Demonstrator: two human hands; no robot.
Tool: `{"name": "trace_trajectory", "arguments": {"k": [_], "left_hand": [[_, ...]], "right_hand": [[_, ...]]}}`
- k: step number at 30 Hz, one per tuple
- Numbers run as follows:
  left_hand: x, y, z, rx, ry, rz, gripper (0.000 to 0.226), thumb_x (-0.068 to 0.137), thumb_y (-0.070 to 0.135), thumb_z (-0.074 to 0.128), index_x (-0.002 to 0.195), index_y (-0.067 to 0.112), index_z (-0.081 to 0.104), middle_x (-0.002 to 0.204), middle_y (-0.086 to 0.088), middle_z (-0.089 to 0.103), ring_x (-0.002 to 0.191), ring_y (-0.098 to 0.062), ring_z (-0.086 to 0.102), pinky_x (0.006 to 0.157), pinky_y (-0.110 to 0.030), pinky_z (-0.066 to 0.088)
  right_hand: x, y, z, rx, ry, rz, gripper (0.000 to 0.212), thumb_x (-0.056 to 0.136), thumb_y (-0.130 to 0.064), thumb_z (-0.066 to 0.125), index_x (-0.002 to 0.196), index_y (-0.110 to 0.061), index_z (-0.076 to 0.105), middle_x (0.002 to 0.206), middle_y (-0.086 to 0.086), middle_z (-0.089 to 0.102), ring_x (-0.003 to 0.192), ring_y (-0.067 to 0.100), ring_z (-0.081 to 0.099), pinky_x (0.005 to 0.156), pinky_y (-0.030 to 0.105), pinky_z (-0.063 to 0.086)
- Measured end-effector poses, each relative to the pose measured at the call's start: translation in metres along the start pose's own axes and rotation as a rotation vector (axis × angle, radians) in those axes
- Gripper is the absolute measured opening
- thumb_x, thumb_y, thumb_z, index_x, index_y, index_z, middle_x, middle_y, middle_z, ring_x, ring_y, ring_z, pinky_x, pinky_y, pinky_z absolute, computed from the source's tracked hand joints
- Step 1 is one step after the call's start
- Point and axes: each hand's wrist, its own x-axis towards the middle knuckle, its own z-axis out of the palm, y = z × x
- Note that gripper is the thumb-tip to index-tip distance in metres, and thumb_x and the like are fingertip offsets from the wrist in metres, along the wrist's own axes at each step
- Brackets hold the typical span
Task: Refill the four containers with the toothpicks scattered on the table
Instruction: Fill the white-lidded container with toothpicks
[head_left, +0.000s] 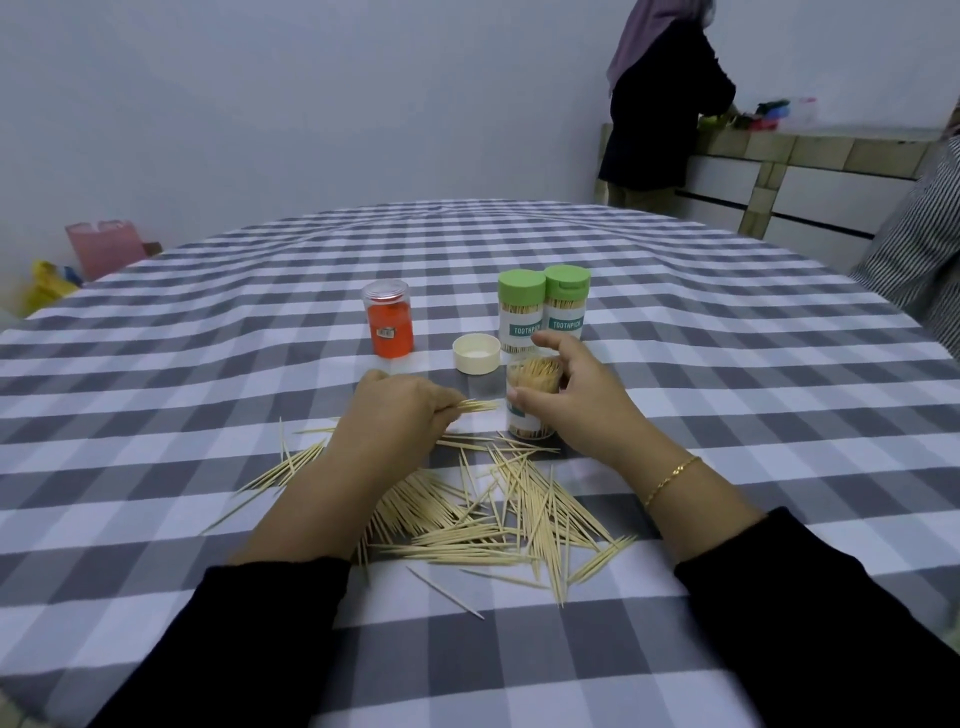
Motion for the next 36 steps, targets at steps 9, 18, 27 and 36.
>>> {"name": "trace_trajectory", "arguments": {"k": [9,18,27,36], "left_hand": [[0.007,0.004,-0.002,-0.074,-0.058,-0.186,0.035,0.101,0.019,0.046,0.135,0.026,0.055,0.119,-0.004,0.063,0.106,-0.022,0.058,0.091,-0.034,0.048],[0.004,0.006,0.006,-0.472,0.268,-0.354,0.022,0.101,0.018,0.047,0.113,0.016,0.065,0.102,0.002,0.063,0.090,-0.015,0.055,0.074,-0.026,0.040],[0.018,0.019,-0.014,-1.258,0.418,-0.413,0.015,0.097,0.020,0.056,0.088,0.026,0.067,0.095,0.002,0.074,0.096,-0.016,0.069,0.090,-0.029,0.048],[0.025,0.042,-0.011,-1.420,0.275,-0.353,0.025,0.094,0.017,0.060,0.076,0.026,0.076,0.092,0.001,0.075,0.091,-0.016,0.070,0.081,-0.027,0.055]], "right_hand": [[-0.004,0.001,0.007,-0.059,-0.023,-0.053,0.065,0.083,-0.029,0.070,0.138,-0.033,0.037,0.120,-0.007,0.048,0.107,0.013,0.054,0.087,0.026,0.047],[-0.007,-0.001,0.010,-0.074,-0.047,-0.068,0.066,0.083,-0.029,0.069,0.139,-0.033,0.035,0.117,-0.011,0.048,0.109,0.014,0.054,0.092,0.034,0.049],[-0.008,-0.004,0.012,-0.089,-0.067,-0.079,0.065,0.085,-0.029,0.067,0.141,-0.032,0.034,0.128,-0.004,0.050,0.111,0.014,0.052,0.093,0.032,0.047],[-0.010,-0.005,0.013,-0.035,-0.074,-0.098,0.066,0.085,-0.026,0.067,0.140,-0.033,0.031,0.116,-0.008,0.054,0.096,0.010,0.060,0.085,0.031,0.053]]}}
